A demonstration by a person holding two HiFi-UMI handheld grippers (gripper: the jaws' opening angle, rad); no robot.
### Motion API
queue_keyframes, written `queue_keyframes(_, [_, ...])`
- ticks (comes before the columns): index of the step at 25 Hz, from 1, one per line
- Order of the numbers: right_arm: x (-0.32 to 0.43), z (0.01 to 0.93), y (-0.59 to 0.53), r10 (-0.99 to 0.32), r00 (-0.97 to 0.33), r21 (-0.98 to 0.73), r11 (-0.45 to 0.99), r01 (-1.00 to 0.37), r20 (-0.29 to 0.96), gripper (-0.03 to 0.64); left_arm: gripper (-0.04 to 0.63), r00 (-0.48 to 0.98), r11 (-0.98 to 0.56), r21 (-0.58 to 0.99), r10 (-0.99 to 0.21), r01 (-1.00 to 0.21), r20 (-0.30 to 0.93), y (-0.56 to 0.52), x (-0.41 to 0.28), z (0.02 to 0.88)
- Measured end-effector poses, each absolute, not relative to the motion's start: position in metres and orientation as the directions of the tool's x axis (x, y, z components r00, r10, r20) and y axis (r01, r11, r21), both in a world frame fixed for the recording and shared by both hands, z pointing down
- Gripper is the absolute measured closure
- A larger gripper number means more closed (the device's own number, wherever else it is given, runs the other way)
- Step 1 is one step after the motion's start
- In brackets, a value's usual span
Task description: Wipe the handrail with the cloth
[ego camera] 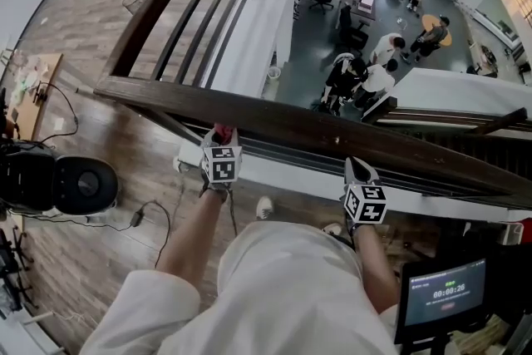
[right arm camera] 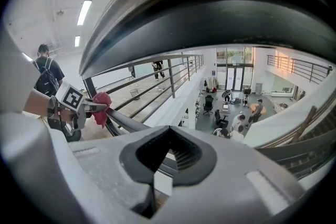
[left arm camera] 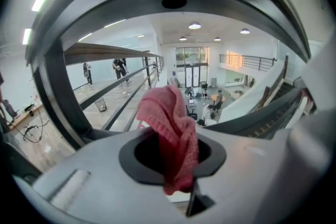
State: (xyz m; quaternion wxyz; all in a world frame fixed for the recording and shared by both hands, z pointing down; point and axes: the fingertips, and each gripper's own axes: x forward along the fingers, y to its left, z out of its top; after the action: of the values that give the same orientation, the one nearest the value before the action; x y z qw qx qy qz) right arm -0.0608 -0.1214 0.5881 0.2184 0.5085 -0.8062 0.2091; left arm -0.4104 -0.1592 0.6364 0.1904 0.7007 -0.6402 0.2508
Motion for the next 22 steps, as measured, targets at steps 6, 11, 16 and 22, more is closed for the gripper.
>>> queue_keyframes(6, [-0.051,0.59,-0.119,-0.732,-0.387,-0.112,0.397,-0.911,0.56,0.614,0.511,0.092,-0.119,-0.006,-0.798,-0.993,0.596,-0.157,-0.382,0.64])
queue_keyframes(11, [-0.031,0.583,-0.116,-0.735,-0.386,-0.106,0.398,-0.911,0.558,0.614,0.511,0.133,-0.156,0.013,-0.79,-0.988,0.599,-0.156,-0.344,0.634])
queue_keyframes(16, [-0.002,0.578,-0.117,-0.74,-0.379,-0.106,0.389,-0.915,0.557,0.614,0.509,0.165,-0.193,0.019,-0.784,-0.981,0.599,-0.157,-0.304,0.628])
queue_keyframes(22, [0.014,0.583,-0.115,-0.749,-0.367,-0.109,0.372,-0.922,0.552,0.614,0.509,0.208,-0.242,0.026,-0.772,-0.97,0.601,-0.153,-0.271,0.633])
